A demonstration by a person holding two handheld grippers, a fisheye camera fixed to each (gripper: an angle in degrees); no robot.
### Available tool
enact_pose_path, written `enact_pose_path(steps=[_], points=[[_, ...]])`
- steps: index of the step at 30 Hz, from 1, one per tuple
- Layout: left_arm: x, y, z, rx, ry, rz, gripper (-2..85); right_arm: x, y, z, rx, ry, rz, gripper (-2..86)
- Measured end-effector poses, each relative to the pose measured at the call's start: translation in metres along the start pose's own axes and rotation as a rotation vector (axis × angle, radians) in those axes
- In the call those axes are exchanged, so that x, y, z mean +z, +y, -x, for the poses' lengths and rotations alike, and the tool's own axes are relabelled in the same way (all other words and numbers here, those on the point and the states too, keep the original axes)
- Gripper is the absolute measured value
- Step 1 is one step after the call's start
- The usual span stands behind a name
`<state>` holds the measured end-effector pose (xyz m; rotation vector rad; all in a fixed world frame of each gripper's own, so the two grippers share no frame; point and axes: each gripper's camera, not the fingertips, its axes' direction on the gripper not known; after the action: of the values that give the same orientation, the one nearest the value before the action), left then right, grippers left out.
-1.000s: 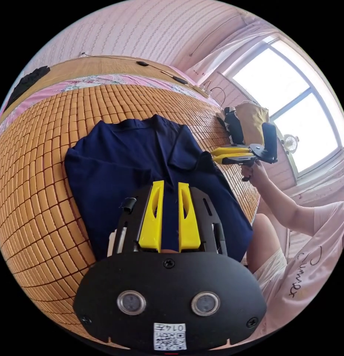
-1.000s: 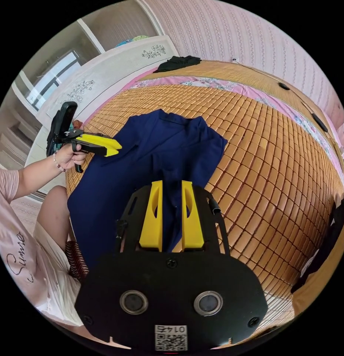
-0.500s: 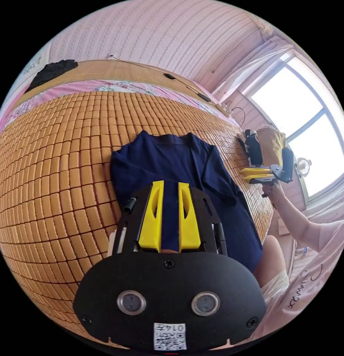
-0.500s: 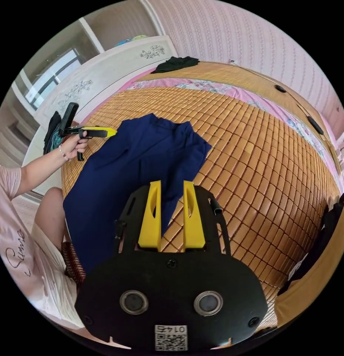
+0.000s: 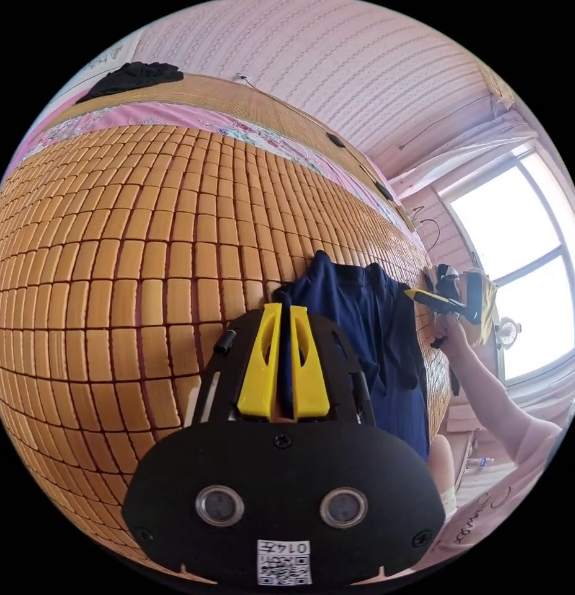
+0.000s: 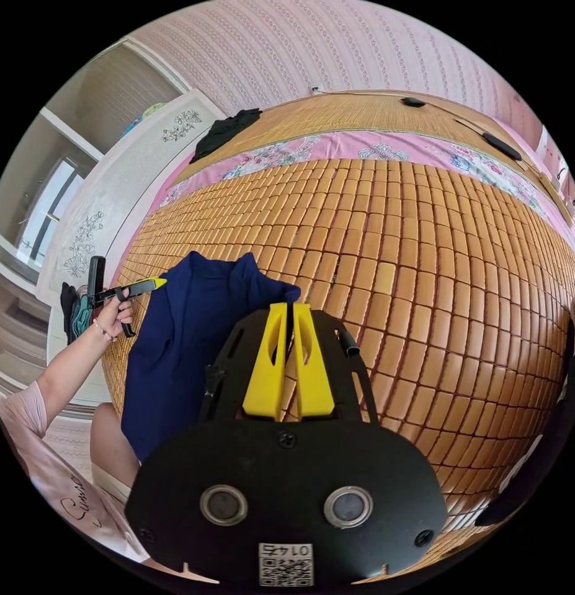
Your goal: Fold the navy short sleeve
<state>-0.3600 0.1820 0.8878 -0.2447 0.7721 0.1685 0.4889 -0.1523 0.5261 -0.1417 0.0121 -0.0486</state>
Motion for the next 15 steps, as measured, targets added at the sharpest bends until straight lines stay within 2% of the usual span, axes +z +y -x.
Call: enact_pose_path(steps=[4,8,15], points=[[-0.038,-0.025,-0.009,-0.059,0.002,-0.097,-0.4,-0.032,-0.014,-0.003,0.018,-0.035,-0.085,0.9],[-0.086,-0.035,-0.049,0.022,-0.030,-0.207,-0.6,-0.062,-0.006,0.010,-0.026,-0.008,-0.155,0.8],[-0.173,0.014,-0.116,0.190,0.062,-0.202,-0.4,-0.124,0.069,0.048,-0.167,-0.141,-0.201,0.8]])
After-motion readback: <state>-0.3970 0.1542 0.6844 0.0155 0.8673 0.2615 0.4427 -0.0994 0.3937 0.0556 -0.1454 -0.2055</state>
